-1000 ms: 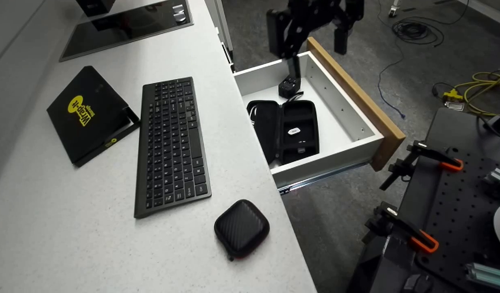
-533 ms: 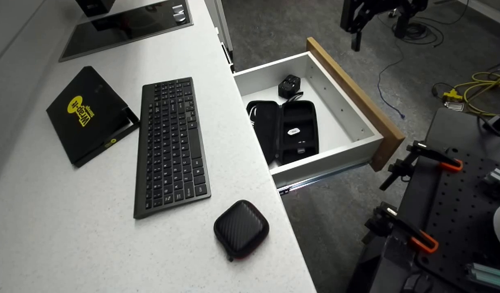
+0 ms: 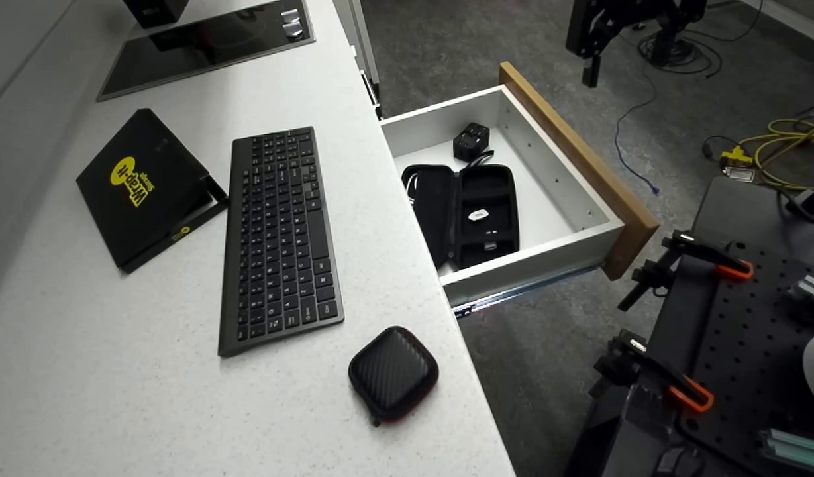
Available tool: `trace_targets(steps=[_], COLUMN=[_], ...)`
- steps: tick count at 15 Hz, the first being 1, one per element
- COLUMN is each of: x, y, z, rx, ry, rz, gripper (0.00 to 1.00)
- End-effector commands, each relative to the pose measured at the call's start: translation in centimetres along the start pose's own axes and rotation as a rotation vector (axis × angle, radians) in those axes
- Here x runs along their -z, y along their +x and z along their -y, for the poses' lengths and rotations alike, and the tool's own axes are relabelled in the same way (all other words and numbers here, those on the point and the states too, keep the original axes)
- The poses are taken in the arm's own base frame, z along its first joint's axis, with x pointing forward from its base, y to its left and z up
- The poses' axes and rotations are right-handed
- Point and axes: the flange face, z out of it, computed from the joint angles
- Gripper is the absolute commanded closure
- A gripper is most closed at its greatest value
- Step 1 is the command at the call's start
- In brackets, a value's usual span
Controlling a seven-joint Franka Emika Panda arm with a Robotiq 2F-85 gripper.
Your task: Close the top drawer at the left side of the oven
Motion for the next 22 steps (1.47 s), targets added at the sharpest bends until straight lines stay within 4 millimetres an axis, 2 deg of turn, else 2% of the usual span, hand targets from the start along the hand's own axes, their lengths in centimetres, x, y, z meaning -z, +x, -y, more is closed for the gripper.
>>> trace_targets(steps=[1, 6, 9, 12, 18, 22], x=[-1.2, -5.1, -8.4, -11.9, -17.7, -19.0], y=[1.5, 6.2, 8.3, 10.5, 14.5, 15.4], z=[0.0, -2.8, -4.6, -5.3, -4.1, -1.5], rx=[-0.041, -0.159, -0.224, -0.301, -0.429, -0.439], ry=[-0.034, -0.085, -0.134, -0.169, -0.161, -0.125], rz=[-0.106, -0.213, -0.232, -0.221, -0.169, -0.123], gripper=[0.00, 0.00, 0.00, 0.00, 0.00, 0.00])
